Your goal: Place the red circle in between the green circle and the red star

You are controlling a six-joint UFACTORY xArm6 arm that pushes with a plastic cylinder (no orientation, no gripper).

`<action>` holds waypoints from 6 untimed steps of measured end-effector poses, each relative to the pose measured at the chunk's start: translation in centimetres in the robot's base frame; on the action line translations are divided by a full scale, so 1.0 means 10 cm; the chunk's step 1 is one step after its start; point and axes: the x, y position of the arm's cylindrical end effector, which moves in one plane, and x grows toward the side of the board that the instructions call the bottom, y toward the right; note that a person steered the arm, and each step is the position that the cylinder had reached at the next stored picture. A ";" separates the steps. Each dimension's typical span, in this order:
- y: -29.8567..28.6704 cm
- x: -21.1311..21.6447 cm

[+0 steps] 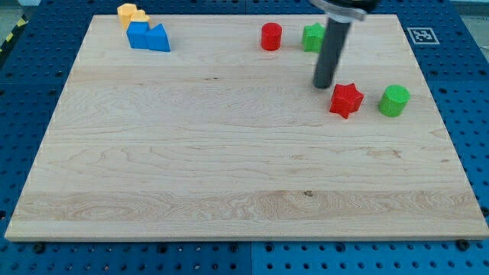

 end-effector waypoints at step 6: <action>-0.46 -0.90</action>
